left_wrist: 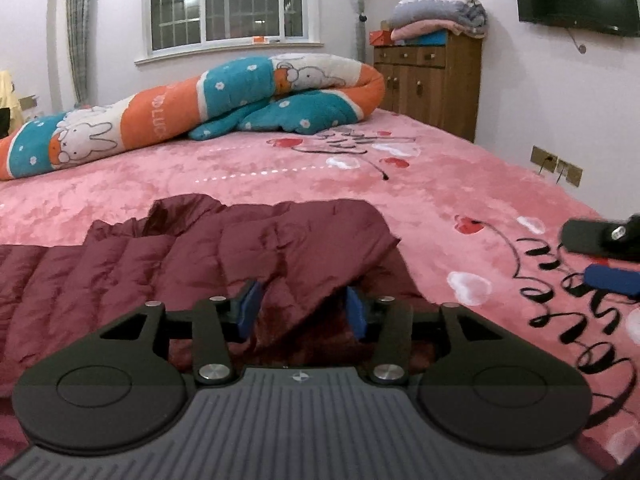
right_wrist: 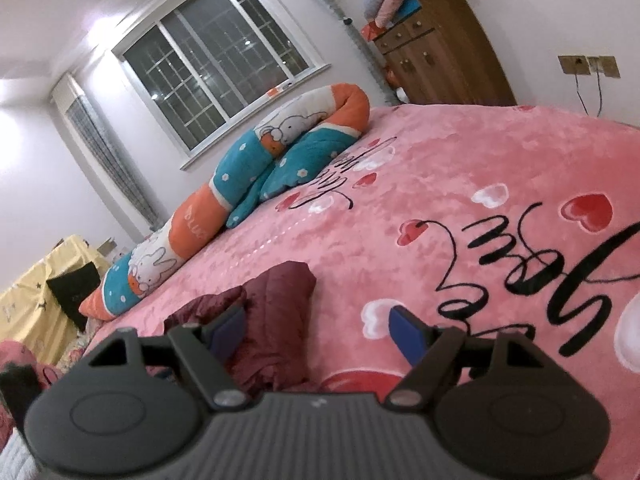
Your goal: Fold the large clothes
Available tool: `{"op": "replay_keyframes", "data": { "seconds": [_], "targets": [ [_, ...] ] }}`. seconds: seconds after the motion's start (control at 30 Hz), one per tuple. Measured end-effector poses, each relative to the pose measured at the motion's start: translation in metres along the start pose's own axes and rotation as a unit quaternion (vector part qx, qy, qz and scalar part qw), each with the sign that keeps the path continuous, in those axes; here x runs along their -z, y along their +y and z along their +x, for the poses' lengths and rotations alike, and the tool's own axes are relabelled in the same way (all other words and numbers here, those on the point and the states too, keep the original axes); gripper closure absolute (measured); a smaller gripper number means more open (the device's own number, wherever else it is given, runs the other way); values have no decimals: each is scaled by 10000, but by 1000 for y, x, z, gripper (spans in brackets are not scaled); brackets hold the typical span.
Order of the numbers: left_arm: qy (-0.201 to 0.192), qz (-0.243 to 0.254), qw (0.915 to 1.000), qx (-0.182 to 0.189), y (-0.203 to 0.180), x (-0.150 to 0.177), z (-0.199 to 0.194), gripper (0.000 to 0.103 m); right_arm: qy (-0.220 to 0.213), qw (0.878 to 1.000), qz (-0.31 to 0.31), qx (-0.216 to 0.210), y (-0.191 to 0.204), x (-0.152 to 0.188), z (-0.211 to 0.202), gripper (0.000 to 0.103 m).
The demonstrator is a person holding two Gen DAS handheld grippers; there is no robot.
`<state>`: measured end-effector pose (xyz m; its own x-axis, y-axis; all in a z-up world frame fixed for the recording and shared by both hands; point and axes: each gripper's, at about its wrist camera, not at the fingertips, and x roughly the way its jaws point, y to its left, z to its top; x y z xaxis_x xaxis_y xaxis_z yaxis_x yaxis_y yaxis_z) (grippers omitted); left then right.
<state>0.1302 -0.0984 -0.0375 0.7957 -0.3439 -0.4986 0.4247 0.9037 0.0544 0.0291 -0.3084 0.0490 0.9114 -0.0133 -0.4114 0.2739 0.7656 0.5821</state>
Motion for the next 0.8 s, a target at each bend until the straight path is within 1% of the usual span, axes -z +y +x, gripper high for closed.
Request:
{"op": "replay_keyframes", "data": {
  "seconds": [0.2,0.5,0.7,0.8],
  "targets": [
    [-75,-170,9998,-28,9,2,-49,47,96,9997,-204,113,1,3,-1,23],
    [130,-503,9982,-305,35,27,-121,46,301,9961,-813,135,22,16,-12,23],
    [220,-749,9954,-554,58,43,-163,44,329,9891,-1408,286,45,26,-31,23],
    [201,-882,9936,-673,70,49,-182,43,301,9845,-1677,413,57,30,-40,23]
  ]
}}
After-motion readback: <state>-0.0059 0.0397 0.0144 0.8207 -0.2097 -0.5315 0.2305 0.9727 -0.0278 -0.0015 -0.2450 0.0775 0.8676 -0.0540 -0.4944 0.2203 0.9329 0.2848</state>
